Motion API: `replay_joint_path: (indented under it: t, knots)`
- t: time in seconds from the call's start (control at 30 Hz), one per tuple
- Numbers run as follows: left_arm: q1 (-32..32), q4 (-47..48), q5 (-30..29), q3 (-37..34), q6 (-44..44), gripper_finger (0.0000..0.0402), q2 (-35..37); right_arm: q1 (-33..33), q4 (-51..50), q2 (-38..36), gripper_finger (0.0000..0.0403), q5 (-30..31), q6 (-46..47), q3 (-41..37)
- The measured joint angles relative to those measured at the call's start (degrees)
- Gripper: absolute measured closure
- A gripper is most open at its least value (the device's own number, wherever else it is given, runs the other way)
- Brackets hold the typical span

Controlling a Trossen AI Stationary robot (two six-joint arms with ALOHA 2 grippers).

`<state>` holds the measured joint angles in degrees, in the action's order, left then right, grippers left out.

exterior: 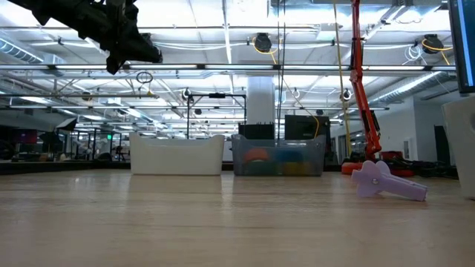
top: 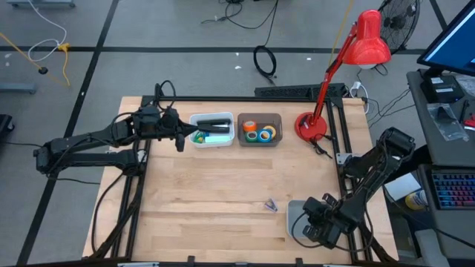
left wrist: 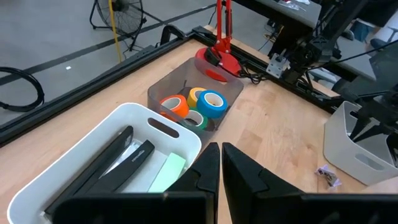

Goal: Pick and place Stapler, Stapler remover, tape
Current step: Put the light blue staple remover into the gray bin, then put the purple staple remover into the gray bin

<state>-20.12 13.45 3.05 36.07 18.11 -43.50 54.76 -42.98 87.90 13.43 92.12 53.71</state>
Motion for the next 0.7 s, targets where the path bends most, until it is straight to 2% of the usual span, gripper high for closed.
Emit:
replay_joint_path:
  t: [0.37, 0.53, 0.7]
  knots:
    - [0.00, 0.02, -0.02, 0.00, -0.42, 0.0382, 0.02, -0.02, 2.28, -1.93, 0.0293, -0.08, 0.04, -0.02]
    - [0.00, -0.02, -0.09, 0.00, -0.42, 0.0382, 0.02, 0.02, 5.08, -8.80, 0.0283, -0.20, 0.17, -0.02]
    - [0.01, -0.07, -0.10, 0.00, -0.39, 0.0382, 0.02, 0.11, 7.57, -17.71, 0.0292, 1.21, 0.14, 0.00]
